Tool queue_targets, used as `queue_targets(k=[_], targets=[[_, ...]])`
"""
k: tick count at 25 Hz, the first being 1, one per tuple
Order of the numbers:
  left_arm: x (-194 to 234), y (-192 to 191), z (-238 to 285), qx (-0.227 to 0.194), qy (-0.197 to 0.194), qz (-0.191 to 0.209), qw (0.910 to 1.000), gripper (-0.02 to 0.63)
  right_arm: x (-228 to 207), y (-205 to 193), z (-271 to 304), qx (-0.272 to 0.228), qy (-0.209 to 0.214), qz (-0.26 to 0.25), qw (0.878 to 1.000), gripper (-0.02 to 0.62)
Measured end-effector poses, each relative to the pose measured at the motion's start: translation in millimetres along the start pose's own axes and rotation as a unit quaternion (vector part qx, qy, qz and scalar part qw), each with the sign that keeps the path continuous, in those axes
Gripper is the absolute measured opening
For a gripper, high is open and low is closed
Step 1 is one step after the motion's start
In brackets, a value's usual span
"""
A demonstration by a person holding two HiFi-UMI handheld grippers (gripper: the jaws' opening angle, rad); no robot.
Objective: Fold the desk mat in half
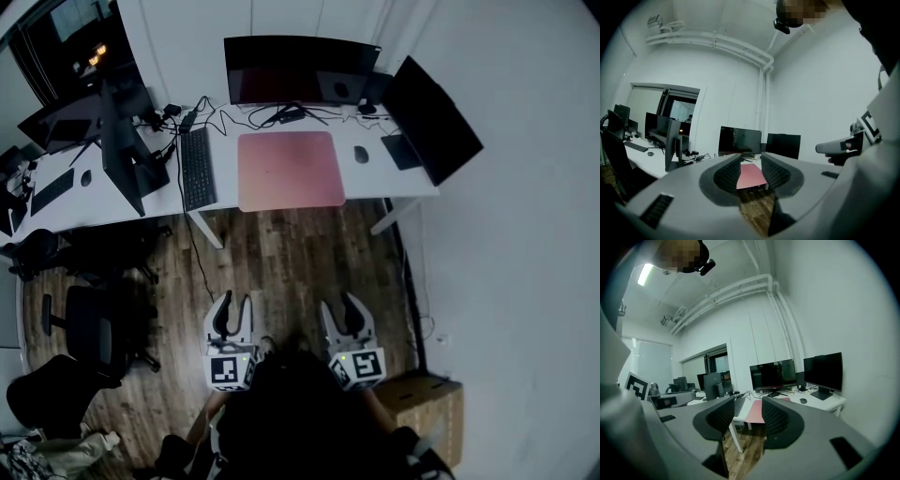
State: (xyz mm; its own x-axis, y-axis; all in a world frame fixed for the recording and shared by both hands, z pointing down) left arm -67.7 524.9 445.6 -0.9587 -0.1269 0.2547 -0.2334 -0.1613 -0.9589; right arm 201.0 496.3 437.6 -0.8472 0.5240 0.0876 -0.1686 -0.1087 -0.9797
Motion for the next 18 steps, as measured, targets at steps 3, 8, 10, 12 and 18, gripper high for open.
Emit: queue_targets(k=[3, 8, 10, 12, 18], targets=[[11, -2, -2, 0.002, -0.008, -0.003, 1.0, 0.135, 13, 0, 4, 0.003, -0.005, 0.009, 1.0, 0.163], [22, -15, 0, 0.025, -0.022, 0.009, 0.9994, 0.135, 27, -1, 9, 0.008, -0.009, 0.031, 0.999, 0.163], [23, -17, 5, 0.03, -0.023, 0.013, 0.9992, 0.135, 23, -4, 13, 0.011, -0.011, 0.032, 0.999, 0.163], [23, -18, 14, 0.033, -0.02, 0.013, 0.9992, 0.135, 14, -13, 19, 0.013, -0.01, 0.02, 1.0, 0.163], [18, -16, 55, 0.027, -0.008, 0.022, 0.9993, 0.135, -17, -11, 62, 0.025, 0.006, 0.026, 0.999, 0.163]])
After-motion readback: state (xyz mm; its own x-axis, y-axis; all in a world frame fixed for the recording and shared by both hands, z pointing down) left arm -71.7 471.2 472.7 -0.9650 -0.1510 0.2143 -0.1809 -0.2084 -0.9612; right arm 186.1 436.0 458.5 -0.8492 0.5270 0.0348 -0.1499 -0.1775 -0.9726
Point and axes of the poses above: the fingertips, and each gripper's own axes: z forward along the fingers, x to its left, y out of its top, the point moved 9 cm from there along -z, backward along the fingers, and after that the axes turned 11 degrees about -z, right-handed, at the moved point
